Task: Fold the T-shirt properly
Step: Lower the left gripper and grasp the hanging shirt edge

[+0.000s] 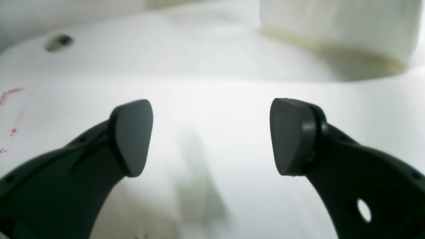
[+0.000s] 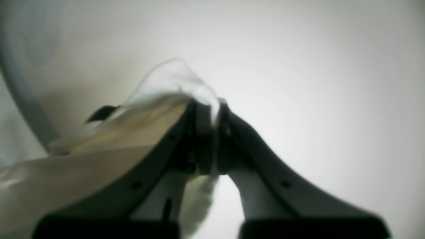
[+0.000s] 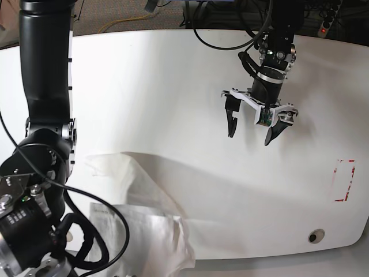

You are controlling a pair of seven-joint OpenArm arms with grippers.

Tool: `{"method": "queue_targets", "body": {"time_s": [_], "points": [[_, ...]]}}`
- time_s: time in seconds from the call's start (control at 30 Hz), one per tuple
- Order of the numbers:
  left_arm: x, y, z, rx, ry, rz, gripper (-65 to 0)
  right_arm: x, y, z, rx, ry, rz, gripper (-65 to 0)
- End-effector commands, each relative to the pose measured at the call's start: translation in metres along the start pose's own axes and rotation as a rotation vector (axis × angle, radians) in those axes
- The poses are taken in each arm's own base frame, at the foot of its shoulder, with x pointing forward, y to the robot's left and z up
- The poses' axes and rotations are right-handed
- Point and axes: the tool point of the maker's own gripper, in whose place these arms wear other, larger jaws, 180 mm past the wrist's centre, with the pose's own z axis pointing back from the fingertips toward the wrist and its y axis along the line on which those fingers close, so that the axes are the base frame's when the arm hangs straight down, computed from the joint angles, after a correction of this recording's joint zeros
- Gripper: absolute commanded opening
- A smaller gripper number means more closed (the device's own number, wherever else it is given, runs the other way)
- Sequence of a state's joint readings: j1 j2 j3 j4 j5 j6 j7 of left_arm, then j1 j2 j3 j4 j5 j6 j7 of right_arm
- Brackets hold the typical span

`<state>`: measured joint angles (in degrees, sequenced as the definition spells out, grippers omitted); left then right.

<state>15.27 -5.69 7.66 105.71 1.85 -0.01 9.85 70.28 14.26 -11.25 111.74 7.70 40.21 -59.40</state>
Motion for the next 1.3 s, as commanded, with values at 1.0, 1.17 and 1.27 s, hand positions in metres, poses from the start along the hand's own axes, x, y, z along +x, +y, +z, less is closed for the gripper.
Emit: {"method": "queue_targets", "body": {"time_s": [1.0, 1.17, 1.27], "points": [[0.038, -0.033, -0.092, -0.268, -0.075, -0.12, -13.5, 0.019, -0.024, 0.006, -0.061, -0.023, 0.074, -65.0], [0.031, -0.035, -0.096, -0.32, -0.012, -0.166, -13.5, 0.013, -0.015, 0.005, -0.041, -0.012, 0.065, -65.0], [0.018, -0.045, -0.098, -0.381, 0.032, -0.184, -13.5, 0.009, -0.009, 0.003, -0.028, -0.003, 0.059, -65.0]]}}
